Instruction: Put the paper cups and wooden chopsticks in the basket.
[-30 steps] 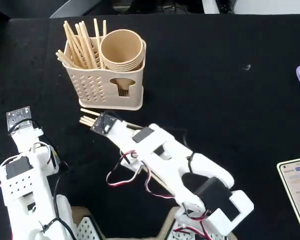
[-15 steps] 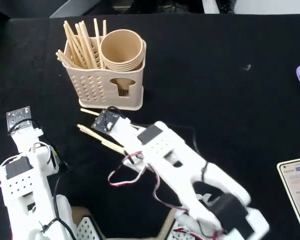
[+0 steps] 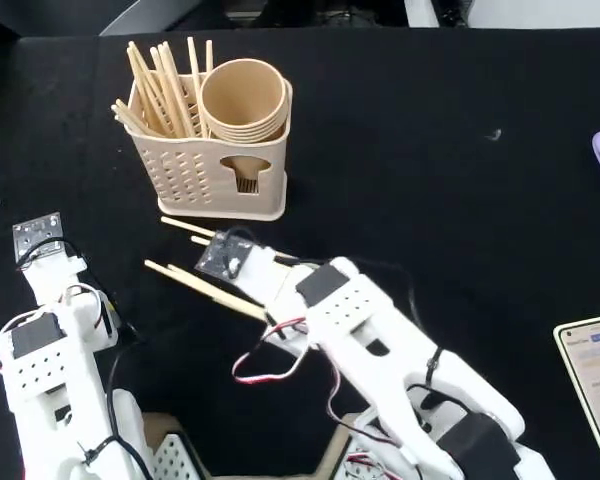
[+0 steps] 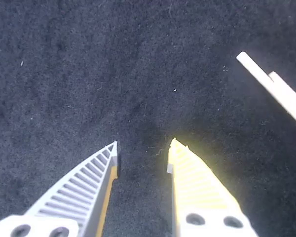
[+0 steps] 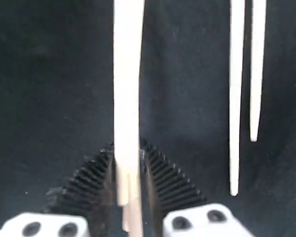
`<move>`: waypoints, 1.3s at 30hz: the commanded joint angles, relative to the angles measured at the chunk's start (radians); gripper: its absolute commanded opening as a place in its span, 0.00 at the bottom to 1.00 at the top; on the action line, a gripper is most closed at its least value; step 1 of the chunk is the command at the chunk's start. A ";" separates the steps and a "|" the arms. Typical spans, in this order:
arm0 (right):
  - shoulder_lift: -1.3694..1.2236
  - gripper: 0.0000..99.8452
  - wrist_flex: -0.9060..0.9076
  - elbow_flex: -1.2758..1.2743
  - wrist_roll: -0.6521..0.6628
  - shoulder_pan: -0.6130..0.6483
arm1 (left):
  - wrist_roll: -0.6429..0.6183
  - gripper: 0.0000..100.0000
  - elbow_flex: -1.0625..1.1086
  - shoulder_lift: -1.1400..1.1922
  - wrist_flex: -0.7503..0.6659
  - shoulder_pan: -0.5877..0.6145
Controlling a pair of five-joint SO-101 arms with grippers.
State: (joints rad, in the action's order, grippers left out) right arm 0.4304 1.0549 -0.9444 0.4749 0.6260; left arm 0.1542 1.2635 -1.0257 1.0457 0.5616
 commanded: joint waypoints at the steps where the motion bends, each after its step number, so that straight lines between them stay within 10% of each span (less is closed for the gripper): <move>1: -0.027 0.13 0.008 0.004 0.020 -0.051 | -0.006 0.17 -0.007 -0.009 -0.018 -0.013; 29: -0.366 0.21 -0.232 0.140 -0.110 0.184 | -0.006 0.17 -0.007 -0.009 -0.018 -0.013; 39: -0.269 0.01 -0.170 0.173 -0.181 0.161 | -0.006 0.17 -0.007 -0.009 -0.018 -0.013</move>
State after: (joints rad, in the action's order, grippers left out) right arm 0.0821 0.8539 -0.7925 0.3122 0.8009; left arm 0.1542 1.2635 -1.0257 1.0457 0.5554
